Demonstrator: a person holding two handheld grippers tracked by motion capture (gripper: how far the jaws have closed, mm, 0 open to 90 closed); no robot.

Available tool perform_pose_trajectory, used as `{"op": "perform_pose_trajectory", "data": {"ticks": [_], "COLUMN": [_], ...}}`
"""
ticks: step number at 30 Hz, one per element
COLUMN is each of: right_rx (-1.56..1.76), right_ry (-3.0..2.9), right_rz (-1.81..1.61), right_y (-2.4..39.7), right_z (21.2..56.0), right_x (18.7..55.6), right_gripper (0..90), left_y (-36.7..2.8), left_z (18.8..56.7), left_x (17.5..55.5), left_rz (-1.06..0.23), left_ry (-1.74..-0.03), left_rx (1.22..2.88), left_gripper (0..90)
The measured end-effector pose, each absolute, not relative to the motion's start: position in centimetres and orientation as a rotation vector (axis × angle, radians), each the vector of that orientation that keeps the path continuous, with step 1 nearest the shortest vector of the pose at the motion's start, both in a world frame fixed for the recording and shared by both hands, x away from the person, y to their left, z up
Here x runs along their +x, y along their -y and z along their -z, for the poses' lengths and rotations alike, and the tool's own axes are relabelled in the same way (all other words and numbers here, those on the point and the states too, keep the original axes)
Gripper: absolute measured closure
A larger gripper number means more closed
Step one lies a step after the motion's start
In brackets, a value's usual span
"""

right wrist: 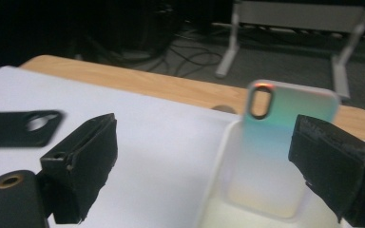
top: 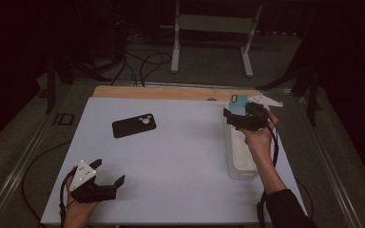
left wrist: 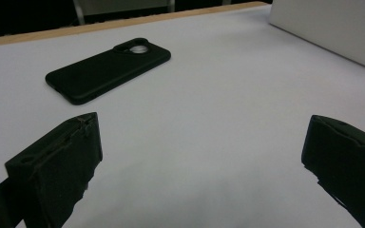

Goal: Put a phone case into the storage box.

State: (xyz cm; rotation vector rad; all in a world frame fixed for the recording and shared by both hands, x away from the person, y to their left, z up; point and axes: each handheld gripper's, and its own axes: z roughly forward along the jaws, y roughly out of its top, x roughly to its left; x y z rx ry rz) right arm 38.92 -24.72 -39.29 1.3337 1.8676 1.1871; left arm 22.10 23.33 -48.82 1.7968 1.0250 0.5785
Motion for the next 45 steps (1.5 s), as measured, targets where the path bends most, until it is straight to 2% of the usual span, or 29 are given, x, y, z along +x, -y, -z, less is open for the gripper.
{"op": "perform_pose_trajectory", "data": {"ticks": [9, 13, 18, 28, 35, 45], "right_rx": [1.179, 1.133, 1.123, 1.088, 1.080, 1.096], "right_ry": [-1.912, -1.920, -1.938, -1.931, -1.874, -1.849], "right_rz": [-1.279, -1.295, -1.317, -1.378, -1.407, -1.420], "right_y": [24.2, 24.5, 25.0, 26.2, 26.9, 27.2], "right_z": [39.2, 40.4, 42.2, 45.5, 46.2, 46.4], "right_x": [33.7, 30.4, 28.1, 24.8, 23.2, 22.9], "right_gripper": [9.3, 9.7, 9.6, 9.4, 9.5, 9.5], "left_y": [-23.3, -23.4, -23.4, -23.3, -23.2, -22.7], "left_z": [48.7, 48.7, 48.6, 48.4, 48.1, 47.3], "left_x": [22.1, 22.1, 22.1, 22.1, 21.9, 21.8], "left_rz": [-0.579, -0.581, -0.582, -0.597, -0.617, -0.639], "left_ry": [-1.026, -1.027, -1.028, -1.023, -1.009, -0.986], "left_rx": [1.790, 1.789, 1.781, 1.778, 1.788, 1.781], "left_gripper": [0.2, 0.2, 0.2, 0.2, 0.2, 0.2]}}
